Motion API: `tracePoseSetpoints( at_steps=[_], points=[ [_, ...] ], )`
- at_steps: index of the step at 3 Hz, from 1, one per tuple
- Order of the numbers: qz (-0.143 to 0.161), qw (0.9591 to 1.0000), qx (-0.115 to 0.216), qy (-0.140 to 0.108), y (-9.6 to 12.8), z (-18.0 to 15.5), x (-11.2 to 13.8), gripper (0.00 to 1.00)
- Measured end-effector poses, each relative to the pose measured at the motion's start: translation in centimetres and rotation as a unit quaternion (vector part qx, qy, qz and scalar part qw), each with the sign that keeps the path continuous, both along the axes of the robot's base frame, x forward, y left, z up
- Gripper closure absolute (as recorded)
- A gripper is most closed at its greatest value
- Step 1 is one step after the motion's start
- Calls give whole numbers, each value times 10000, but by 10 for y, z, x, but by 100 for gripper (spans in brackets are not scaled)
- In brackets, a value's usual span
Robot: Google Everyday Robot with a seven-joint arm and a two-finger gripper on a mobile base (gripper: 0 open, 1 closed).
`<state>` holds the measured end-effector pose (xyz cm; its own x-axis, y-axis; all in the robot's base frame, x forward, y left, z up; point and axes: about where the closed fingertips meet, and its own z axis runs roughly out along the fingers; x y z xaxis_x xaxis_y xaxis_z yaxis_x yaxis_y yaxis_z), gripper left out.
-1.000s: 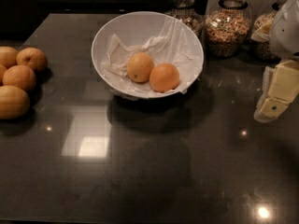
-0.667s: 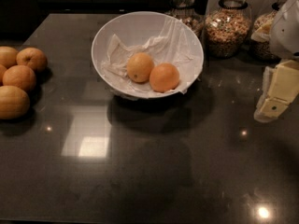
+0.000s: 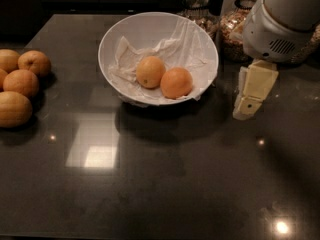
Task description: Pick orange from white bowl
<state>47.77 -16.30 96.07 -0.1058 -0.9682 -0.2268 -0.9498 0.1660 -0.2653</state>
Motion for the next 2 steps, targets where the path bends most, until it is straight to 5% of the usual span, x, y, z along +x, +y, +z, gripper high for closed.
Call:
tracePoseSetpoints(
  at_steps=[1,2],
  points=[
    [326,9988,299,-200,38,-3,58,0],
    [326,9988,299,-200,38,-3,58,0]
  ],
)
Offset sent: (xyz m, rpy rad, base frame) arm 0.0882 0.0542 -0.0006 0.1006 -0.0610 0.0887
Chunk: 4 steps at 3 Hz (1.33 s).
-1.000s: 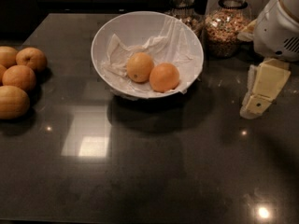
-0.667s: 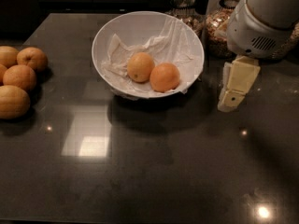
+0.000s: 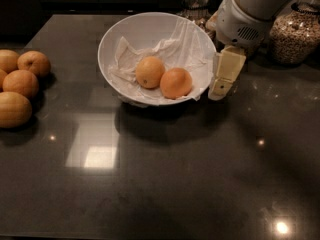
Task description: Pick orange from white bowl
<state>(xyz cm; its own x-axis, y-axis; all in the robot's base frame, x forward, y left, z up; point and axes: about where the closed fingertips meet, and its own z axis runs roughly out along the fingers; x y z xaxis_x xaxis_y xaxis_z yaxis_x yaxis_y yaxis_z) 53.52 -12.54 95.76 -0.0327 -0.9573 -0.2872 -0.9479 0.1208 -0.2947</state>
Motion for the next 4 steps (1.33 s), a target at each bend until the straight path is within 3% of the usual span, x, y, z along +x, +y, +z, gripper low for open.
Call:
tracePoseSetpoints(
  at_steps=[2,3,4],
  points=[
    [-357,9970,683,-31,30,-23,31,0],
    [-426,9952,880,87,46,-37,42,10],
    [-456,9932,1062,137,54,-50,53,32]
  ],
)
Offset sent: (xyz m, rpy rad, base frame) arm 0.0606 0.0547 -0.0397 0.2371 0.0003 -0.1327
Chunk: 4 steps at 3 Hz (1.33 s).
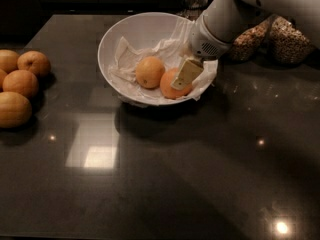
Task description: Pick orange from white bowl
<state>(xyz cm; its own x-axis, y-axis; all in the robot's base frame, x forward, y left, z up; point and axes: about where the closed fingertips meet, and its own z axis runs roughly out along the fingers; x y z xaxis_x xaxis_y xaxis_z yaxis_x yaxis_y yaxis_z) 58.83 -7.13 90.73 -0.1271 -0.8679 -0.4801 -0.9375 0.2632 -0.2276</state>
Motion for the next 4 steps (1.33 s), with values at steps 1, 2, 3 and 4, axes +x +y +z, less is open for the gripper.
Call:
tracePoseSetpoints(
  at_steps=[1,2,3,4],
  points=[
    [-4,10000,29,9,1,-2,2,29],
    [-9,9998,106,149,6,-18,6,27],
    [-14,9997,131,209,8,-25,7,27],
    [1,9992,167,368,14,-41,7,29]
  ],
)
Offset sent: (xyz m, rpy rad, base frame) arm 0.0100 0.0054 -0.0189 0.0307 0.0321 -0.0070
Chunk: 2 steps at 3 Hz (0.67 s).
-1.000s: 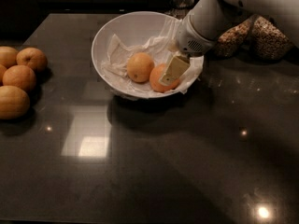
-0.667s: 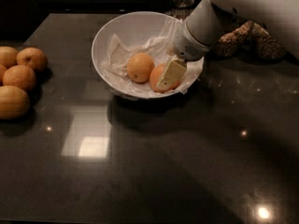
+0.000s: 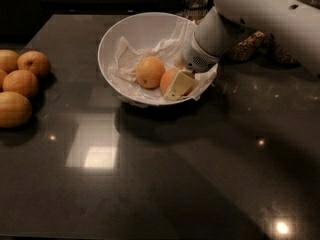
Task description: Pick orange from white bowl
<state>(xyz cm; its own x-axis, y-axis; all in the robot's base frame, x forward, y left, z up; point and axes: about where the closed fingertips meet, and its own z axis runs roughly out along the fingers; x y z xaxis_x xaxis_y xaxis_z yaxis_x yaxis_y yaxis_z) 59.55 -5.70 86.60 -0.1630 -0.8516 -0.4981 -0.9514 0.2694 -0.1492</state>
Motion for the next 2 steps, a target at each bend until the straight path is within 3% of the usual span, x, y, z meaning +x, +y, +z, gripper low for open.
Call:
tracePoseSetpoints(
  at_steps=[1,2],
  points=[
    [-56,9999,17,147,0,-14,0,29],
    [-74,9998,22,179,0,-17,1,47]
  ],
)
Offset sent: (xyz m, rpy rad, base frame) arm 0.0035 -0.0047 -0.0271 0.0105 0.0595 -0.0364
